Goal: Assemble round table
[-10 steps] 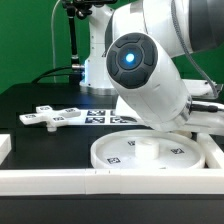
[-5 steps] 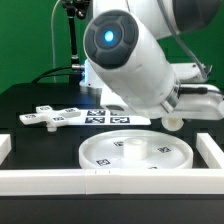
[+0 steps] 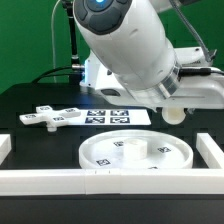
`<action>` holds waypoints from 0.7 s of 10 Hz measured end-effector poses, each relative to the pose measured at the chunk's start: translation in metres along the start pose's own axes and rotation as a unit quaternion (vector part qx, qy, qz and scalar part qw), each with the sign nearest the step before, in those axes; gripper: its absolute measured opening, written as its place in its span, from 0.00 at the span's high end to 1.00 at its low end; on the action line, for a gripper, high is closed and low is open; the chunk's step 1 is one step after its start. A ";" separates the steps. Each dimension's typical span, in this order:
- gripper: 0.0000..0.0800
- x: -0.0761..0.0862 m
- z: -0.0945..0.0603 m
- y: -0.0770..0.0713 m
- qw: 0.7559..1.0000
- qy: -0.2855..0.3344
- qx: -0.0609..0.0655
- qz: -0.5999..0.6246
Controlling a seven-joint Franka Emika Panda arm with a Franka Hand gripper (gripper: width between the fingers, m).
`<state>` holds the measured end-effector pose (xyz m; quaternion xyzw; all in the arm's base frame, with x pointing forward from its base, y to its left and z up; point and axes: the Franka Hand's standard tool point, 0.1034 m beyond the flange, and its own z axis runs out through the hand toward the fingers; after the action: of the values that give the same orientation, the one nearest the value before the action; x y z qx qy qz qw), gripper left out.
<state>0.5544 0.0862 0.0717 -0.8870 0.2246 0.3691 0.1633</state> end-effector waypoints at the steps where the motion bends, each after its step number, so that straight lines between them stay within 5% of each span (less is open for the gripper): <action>1: 0.49 -0.001 -0.005 -0.002 1.000 0.028 0.001 -0.013; 5: 0.49 -0.003 -0.071 -0.026 0.984 0.156 -0.016 -0.081; 7: 0.49 -0.001 -0.067 -0.026 0.972 0.221 -0.006 -0.081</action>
Offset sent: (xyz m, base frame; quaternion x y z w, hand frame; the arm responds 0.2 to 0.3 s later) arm 0.0333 -0.0133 0.0525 -0.0330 0.0973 -0.0727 0.9921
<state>0.6065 0.0784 0.1210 -0.9627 0.1806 0.1504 0.1339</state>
